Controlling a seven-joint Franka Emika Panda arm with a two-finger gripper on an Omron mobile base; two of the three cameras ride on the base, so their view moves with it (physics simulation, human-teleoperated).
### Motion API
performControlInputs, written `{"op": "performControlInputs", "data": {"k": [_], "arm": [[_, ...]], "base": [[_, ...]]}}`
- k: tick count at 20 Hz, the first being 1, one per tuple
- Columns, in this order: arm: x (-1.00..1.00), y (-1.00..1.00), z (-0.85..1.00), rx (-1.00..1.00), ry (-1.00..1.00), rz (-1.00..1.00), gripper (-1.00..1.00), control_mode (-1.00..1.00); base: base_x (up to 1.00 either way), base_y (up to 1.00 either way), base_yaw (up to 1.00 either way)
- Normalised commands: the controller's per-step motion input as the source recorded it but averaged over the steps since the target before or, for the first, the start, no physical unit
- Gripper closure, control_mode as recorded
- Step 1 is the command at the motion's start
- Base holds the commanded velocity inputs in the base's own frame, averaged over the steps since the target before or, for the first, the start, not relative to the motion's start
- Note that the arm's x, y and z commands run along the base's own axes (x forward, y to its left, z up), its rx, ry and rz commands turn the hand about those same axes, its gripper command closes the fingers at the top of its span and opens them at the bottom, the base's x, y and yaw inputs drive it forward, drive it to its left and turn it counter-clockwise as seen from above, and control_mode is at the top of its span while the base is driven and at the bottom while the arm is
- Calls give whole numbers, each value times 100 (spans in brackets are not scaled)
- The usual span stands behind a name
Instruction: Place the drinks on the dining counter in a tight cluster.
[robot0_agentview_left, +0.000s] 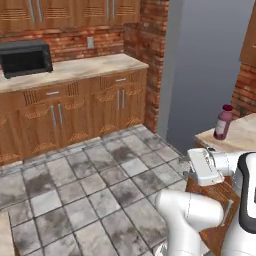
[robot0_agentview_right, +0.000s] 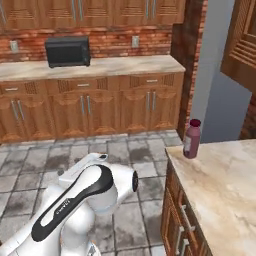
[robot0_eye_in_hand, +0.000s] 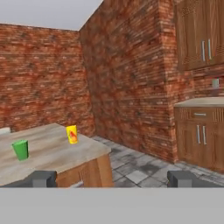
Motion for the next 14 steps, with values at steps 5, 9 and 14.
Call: {"op": "performControlInputs", "data": {"k": [5,9,14], "arm": [[0,0,0,0,0,0,-100,100],[0,0,0,0,0,0,-100,100],[0,0,0,0,0,0,-100,100]], "base": [[0,13,-92],[0,16,-90],[0,14,-90]]}}
